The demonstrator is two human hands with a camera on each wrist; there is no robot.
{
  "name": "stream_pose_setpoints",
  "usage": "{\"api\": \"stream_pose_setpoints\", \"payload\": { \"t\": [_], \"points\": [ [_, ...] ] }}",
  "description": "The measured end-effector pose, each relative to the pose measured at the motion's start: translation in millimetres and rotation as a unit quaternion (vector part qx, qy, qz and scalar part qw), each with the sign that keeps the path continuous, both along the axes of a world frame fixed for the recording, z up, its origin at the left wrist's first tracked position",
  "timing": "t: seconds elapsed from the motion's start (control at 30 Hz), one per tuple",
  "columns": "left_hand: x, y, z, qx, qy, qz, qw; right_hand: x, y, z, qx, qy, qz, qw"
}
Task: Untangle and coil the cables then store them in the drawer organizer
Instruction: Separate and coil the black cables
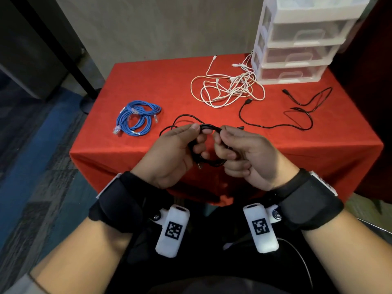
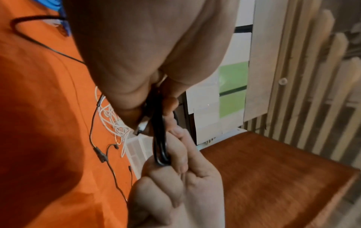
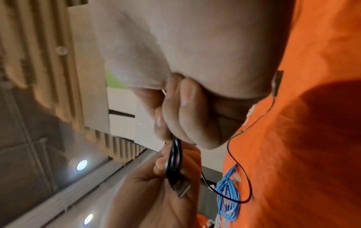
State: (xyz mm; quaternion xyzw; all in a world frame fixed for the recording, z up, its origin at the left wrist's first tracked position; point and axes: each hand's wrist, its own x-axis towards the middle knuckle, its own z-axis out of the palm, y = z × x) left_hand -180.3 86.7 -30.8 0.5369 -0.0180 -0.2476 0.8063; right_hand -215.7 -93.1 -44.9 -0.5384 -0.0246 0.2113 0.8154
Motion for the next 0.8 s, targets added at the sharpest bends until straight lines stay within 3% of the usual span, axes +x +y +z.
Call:
{"api": "stream_pose_setpoints", "payload": {
  "t": [0.13,0.23,0.3,0.4,0.5,0.57,0.63,0.7,0.8],
  "points": [
    [0.5,-10.1,-1.2,0.098,-0.049,0.036,0.993,-0.6,4.6,-4.1,-0.050,-0.024,-0.009,0.998],
    [2.9,-11.1,-1.8,0.213,-0.125,0.074,0.966,-3.0,8.5,-11.3,-0.075,-0.043,0.003,0.996],
    [2.9,-7.2,-1.2,0.265,-0.183,0.054,0.945,1.2,4.8,-13.6,-0.127,-0.059,-0.049,0.989],
    [-2.9,-0.7,2.0,0.311,-0.268,-0.048,0.911,10.3,-5.6,-11.1,-0.195,-0.164,-0.138,0.957],
    [-10.8,2.2,7.3,0.356,-0.345,-0.127,0.859,15.8,-8.8,-7.4,-0.285,-0.273,-0.084,0.915],
    [-10.3,4.5,10.2,0.339,-0.351,-0.137,0.862,18.3,-7.6,-8.0,-0.390,-0.314,-0.028,0.865],
    [-6.0,10.4,14.1,0.320,-0.332,-0.137,0.876,20.2,-9.8,-11.5,-0.477,-0.336,-0.024,0.812],
    [0.2,19.1,15.5,0.334,-0.332,-0.142,0.871,19.8,-12.0,-10.2,-0.500,-0.337,-0.026,0.797],
    [5.6,30.2,16.2,0.395,-0.379,-0.171,0.819,18.6,-10.3,-4.7,-0.494,-0.364,-0.021,0.789]
  ]
}}
